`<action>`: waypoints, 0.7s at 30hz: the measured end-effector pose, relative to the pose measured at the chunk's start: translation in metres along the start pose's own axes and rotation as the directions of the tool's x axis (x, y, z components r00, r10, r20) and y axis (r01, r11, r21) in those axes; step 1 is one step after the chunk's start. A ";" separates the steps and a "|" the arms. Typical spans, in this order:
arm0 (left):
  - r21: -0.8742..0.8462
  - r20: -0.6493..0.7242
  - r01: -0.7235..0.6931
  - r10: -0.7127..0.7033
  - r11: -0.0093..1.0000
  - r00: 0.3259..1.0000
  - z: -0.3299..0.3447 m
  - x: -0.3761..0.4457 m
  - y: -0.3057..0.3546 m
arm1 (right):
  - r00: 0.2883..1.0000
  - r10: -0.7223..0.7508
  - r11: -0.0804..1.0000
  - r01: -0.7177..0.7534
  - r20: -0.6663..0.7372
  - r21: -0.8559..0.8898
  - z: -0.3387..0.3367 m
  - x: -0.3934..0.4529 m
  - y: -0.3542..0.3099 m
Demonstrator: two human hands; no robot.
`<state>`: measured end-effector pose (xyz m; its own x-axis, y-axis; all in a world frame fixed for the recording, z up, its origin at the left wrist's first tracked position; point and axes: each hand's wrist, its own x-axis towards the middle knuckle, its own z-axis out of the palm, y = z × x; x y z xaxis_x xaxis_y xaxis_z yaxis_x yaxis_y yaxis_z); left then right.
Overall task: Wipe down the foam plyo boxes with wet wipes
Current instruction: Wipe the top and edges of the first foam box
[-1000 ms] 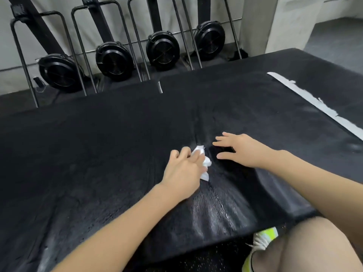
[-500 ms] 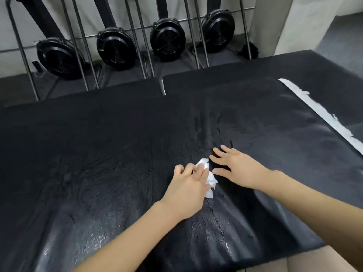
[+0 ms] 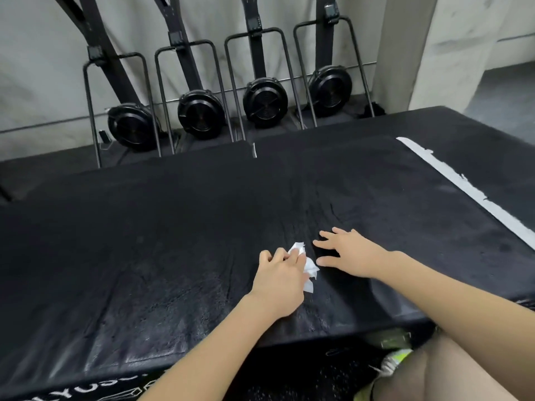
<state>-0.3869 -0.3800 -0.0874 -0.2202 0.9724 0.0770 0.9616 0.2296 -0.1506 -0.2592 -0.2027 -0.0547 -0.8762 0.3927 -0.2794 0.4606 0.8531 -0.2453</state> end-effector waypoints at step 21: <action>0.055 0.031 0.142 -0.144 0.988 0.989 0.034 0.248 -0.145 | 0.997 0.024 0.998 -0.020 0.070 -0.056 -0.070 0.191 0.055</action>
<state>-0.5859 -0.1710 -0.0799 -0.3611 0.9301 0.0670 0.9101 0.3672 -0.1919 -0.4112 -0.0564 -0.0564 -0.8528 0.3883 -0.3493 0.4696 0.8627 -0.1874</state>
